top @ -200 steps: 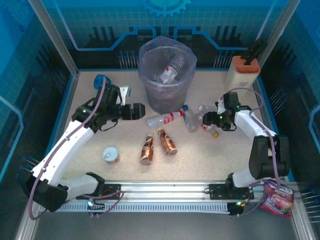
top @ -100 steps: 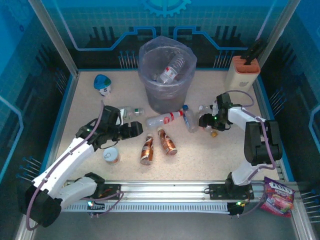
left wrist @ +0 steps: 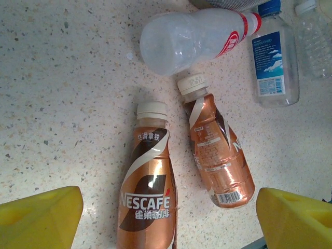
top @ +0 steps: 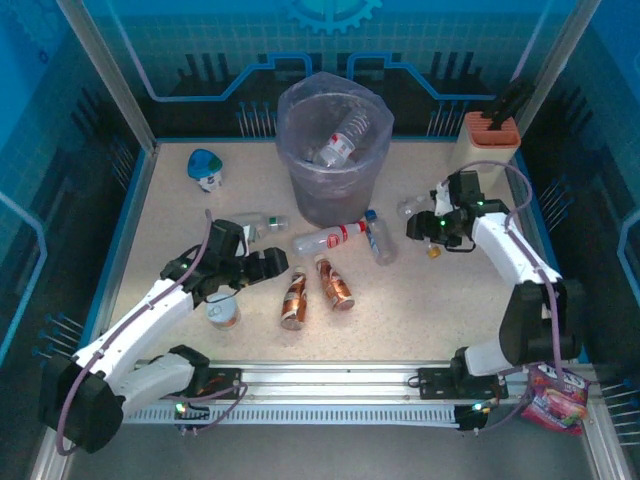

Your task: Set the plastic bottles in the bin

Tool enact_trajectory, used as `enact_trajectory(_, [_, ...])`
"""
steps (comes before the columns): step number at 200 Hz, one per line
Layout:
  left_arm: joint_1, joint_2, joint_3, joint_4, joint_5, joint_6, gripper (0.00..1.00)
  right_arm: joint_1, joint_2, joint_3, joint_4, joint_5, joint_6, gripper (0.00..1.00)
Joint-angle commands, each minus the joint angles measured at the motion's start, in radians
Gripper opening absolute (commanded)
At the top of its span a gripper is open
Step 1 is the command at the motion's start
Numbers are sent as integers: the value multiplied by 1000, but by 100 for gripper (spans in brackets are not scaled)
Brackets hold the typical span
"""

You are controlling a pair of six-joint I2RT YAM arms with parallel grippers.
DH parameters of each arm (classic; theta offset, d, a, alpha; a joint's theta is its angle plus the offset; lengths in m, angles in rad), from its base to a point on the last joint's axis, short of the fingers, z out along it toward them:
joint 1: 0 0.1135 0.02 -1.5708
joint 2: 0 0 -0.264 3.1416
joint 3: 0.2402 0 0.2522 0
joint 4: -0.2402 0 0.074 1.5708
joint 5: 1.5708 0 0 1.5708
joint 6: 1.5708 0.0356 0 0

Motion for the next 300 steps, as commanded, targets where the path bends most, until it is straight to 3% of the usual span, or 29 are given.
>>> enact_trajectory(1, [1,12,-26,32,26,-21,88,-10,-83,81,-107,-52,-9,58])
enact_trajectory(55, [-10,36,-74,50,33,-38,88,33,-131,335,-192,3,-6,55])
enact_trajectory(113, [-124,60,-94,42,-23,-82,89,125,-29,594,-130,9,0,51])
enact_trajectory(139, [-156,68,-126,39,-53,-99,89,230,44,678,-85,171,-24,49])
enact_trajectory(216, [-205,111,-172,84,-62,-144,89,413,256,830,132,211,79,48])
enact_trajectory(255, [-223,122,-176,98,-72,-157,89,439,365,846,281,207,151,48])
enact_trajectory(300, [-235,125,-163,91,-74,-156,88,463,483,934,302,214,199,51])
